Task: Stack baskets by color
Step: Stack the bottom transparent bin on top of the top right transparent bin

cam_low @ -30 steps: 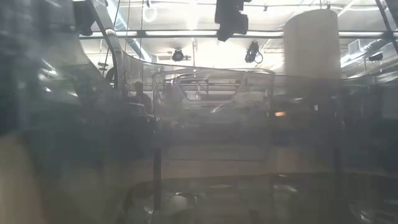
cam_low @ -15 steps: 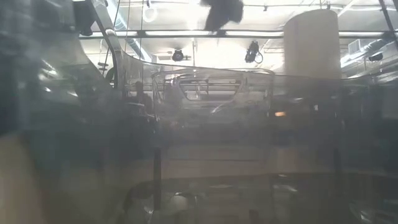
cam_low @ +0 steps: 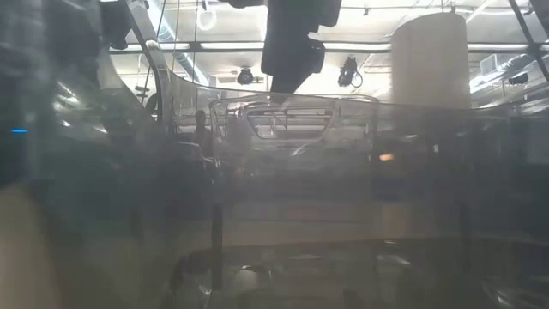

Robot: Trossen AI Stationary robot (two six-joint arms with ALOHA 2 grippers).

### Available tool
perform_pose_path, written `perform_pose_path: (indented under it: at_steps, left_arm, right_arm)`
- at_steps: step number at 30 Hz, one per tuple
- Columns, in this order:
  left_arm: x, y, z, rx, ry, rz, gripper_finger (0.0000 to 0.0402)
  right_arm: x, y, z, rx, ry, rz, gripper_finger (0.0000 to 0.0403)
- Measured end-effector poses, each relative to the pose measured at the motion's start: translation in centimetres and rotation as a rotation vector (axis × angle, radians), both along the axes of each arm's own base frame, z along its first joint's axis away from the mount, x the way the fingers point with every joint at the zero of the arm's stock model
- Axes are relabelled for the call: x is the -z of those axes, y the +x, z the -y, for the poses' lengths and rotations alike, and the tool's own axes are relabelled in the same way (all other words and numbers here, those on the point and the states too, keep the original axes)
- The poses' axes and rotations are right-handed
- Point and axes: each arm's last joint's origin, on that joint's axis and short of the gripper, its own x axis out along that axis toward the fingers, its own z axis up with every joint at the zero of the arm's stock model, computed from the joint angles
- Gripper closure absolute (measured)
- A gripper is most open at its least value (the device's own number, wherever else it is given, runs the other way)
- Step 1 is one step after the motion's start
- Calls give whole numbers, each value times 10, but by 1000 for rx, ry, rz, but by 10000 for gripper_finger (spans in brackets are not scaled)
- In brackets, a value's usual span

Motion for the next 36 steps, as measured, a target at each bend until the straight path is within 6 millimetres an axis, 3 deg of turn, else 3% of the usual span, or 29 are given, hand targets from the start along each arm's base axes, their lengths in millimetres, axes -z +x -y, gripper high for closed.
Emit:
perform_pose_path:
  at_steps: [19, 31, 36]
  left_arm:
    - [0, 0, 0, 0, 0, 0, 376]
    - [0, 0, 0, 0, 0, 1, 367]
    - [0, 0, 0, 0, 0, 0, 373]
  right_arm:
    - [3, -5, -2, 55, 11, -50, 133]
    - [30, -7, 2, 148, -59, -46, 134]
    - [43, -12, 9, 189, -83, -91, 155]
